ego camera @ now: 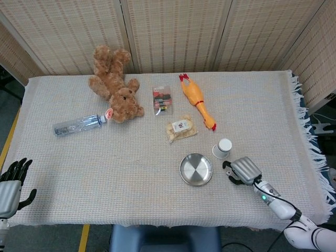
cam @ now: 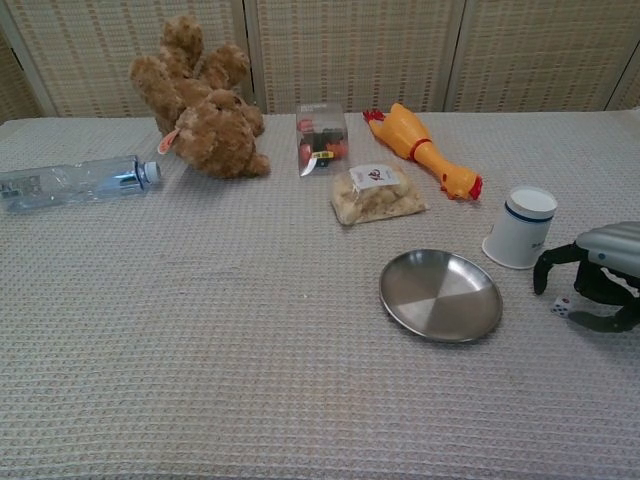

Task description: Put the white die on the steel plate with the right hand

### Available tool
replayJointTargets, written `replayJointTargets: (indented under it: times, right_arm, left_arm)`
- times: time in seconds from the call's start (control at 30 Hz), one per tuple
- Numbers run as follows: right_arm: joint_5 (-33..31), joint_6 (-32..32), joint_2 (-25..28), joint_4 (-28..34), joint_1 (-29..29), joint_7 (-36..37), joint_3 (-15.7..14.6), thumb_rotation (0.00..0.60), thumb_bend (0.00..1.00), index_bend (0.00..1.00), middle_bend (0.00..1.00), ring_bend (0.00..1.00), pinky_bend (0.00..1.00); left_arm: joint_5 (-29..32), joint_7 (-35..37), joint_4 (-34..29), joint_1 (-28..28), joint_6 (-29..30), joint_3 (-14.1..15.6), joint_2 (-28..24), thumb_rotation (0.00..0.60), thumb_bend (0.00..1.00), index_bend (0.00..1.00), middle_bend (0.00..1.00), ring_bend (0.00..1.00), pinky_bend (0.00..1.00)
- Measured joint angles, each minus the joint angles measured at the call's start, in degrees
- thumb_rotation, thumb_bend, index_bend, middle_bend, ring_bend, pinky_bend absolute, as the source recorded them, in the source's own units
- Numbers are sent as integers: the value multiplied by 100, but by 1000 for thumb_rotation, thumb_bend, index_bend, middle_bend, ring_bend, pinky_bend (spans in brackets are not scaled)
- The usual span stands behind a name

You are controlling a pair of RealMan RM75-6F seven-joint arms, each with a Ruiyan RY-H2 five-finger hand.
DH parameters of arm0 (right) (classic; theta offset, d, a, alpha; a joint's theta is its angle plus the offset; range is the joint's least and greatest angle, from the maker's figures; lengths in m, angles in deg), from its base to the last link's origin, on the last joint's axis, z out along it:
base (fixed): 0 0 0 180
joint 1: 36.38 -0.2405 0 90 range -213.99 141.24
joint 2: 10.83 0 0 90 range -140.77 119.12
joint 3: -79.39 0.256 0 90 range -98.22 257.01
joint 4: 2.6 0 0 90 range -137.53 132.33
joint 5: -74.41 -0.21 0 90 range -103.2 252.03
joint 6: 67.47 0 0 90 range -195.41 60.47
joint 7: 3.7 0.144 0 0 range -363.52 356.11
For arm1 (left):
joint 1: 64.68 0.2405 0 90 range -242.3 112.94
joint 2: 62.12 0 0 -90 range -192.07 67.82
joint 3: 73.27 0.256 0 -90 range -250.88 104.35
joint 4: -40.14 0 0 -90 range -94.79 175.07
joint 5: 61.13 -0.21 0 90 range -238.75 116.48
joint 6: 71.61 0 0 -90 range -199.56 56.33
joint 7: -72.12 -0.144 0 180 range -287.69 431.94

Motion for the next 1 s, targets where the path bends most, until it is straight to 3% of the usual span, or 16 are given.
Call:
replayJointTargets:
  times: [0.5,0.83,1.0]
  right_arm:
    - [11,2,-57,-119,-25,171,-48,600,331,405,891,763,1000]
    - [-12,144,-79,-137,16,205,-15,600,346,574,899,773,1000]
    - [-28,218,-62,-87,38,177,6,600,348,614,899,773,1000]
  left_arm:
    - [2,-5,-12,1,-3,2,-6,600,354,0,23,16,210]
    - [4,-11,-11,-3,-6,0,-2,600,355,0,23,16,210]
    - [0,-12,-14,1,-4,5,-4,600,354,0,23,16,210]
